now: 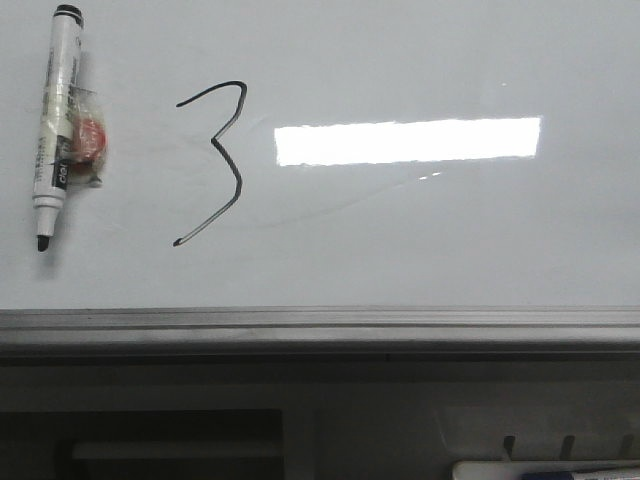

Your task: Write number 3 on whiteboard

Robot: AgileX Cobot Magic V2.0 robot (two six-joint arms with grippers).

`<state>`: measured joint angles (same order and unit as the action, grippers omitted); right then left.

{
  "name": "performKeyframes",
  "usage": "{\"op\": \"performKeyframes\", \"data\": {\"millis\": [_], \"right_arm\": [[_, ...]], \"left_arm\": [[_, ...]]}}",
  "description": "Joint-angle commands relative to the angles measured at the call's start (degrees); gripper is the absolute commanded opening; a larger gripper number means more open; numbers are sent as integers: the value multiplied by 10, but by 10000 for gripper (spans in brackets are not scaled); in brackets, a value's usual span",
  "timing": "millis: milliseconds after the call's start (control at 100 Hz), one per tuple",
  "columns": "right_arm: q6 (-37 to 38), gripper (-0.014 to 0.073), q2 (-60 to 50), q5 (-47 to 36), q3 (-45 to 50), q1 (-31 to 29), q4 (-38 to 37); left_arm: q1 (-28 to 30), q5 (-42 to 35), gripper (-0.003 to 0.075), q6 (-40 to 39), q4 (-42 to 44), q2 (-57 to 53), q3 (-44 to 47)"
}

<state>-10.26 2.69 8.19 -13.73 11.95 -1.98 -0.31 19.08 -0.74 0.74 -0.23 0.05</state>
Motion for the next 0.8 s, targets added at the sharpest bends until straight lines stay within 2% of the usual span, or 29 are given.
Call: {"op": "performKeyframes", "data": {"millis": [0, 120, 280, 370, 590, 620, 710, 790], "right_arm": [[2, -62, 9, -39, -14, -48, -7], [2, -62, 9, -19, -11, -104, -7], [2, -62, 9, -15, 38, -198, -4], [3, -62, 6, -9, 67, -230, 13], [3, -62, -38, -8, 161, -238, 45], [3, -62, -43, 41, 159, -238, 41], [3, -62, -42, 95, 158, -237, 33], [3, -62, -42, 102, 158, -234, 27]], "left_arm": [[0, -31, -20, -4, -1, -14, 7], [0, -31, -21, -4, -1, -14, 7], [0, -31, -21, -4, -1, -14, 7], [0, -31, -21, -4, -1, -14, 7], [0, -31, -20, -4, -1, -14, 7], [0, -31, -21, -4, -1, -14, 7], [0, -31, -20, -4, -1, -14, 6], [0, -31, -20, -4, -1, -14, 6]]}}
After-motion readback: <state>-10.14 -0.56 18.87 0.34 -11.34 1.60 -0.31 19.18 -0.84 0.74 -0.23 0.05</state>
